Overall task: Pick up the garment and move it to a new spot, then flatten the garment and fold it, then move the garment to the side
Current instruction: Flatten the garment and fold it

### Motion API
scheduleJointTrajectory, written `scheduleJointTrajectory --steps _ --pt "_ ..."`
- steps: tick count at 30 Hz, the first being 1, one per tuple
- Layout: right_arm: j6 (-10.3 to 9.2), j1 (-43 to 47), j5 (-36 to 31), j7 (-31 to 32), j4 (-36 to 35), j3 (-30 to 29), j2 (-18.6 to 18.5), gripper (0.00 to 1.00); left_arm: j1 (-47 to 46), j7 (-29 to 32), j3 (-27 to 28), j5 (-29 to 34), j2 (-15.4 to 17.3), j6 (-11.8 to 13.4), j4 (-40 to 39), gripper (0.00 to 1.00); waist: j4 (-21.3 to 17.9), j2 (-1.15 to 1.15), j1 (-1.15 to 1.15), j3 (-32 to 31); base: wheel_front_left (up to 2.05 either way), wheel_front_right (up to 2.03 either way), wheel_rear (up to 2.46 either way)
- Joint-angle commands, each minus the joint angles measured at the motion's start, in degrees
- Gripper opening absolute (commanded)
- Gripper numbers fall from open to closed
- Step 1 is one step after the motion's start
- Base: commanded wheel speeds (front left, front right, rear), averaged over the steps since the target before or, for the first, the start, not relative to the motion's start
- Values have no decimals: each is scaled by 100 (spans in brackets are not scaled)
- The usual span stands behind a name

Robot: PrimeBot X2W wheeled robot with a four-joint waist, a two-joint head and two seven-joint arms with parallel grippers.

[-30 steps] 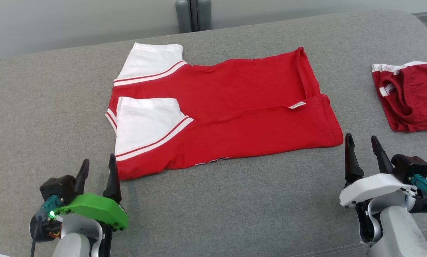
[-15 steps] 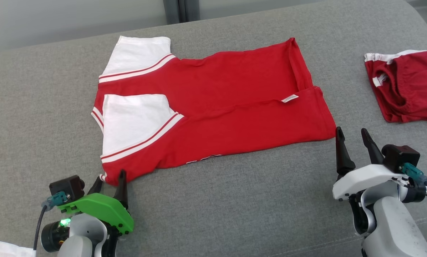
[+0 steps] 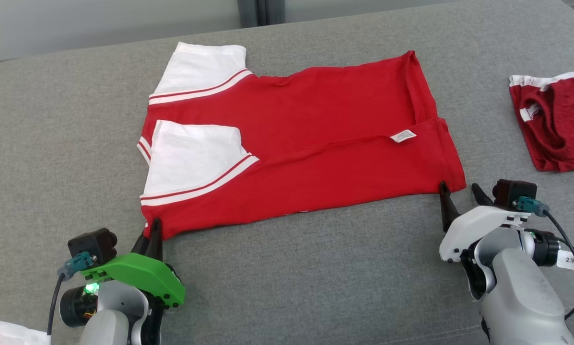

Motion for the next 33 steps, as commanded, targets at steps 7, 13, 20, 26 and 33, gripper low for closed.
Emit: scheduleJointTrajectory --steps 7,13,20,26,33 --pt "-8 -249 222 -120 570 118 -10 0 109 -126 8 -43 29 28 -72 0 107 0 0 -145 0 0 0" --pt "-8 -214 383 -469 498 169 -15 0 298 -197 -18 -45 61 24 -368 0 85 0 0 -333 0 0 0" --pt "-9 490 566 -493 -279 269 -15 0 1044 -42 -93 -76 109 81 -1246 0 26 0 0 -551 0 0 0" --pt "-9 1602 813 -164 -1411 196 -17 0 1928 243 -47 -108 217 258 -1921 0 -41 0 0 -603 0 0 0" --pt "-9 2424 984 314 -2250 256 -18 0 2448 408 -2 -233 191 448 -2077 0 -163 0 0 -569 0 0 0"
